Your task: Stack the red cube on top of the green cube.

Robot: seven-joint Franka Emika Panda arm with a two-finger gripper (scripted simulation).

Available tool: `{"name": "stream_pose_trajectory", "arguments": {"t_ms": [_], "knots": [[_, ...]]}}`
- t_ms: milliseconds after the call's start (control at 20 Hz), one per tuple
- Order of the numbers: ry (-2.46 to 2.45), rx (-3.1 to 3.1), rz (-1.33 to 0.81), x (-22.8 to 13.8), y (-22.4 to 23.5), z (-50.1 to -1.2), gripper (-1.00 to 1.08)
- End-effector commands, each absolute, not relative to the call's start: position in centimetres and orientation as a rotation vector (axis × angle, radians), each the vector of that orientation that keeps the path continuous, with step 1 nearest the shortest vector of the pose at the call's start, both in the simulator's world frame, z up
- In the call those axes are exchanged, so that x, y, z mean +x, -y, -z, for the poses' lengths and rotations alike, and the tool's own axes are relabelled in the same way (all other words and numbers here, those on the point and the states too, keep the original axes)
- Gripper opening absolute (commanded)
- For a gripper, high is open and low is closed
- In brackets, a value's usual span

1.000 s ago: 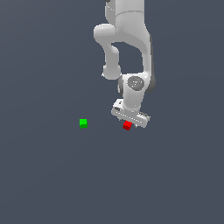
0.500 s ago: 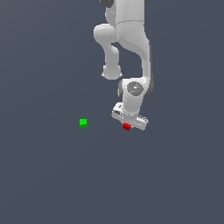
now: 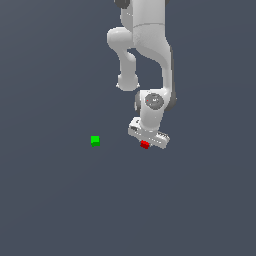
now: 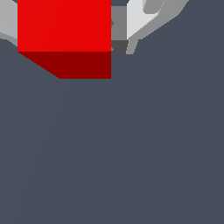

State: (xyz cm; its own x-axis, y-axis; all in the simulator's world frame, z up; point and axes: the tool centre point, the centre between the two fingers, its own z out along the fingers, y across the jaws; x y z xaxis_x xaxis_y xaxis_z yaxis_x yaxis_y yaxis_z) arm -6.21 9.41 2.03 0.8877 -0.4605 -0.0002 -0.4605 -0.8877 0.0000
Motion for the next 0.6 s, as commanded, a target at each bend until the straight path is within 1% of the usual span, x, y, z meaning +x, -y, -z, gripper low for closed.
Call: {"name": "stream_pose_trajectory", "arguments": {"t_ms": [0,300,550], "knots": [[-0.745,-3.052,0.0,-6.2,-9.4,-2.1,-1.0],[-0.745,-3.051,0.0,-6.3,-9.4,-3.7,-1.0],[-0.746,-3.051,0.0,-6.3,-9.3,-6.6,-1.0]]}}
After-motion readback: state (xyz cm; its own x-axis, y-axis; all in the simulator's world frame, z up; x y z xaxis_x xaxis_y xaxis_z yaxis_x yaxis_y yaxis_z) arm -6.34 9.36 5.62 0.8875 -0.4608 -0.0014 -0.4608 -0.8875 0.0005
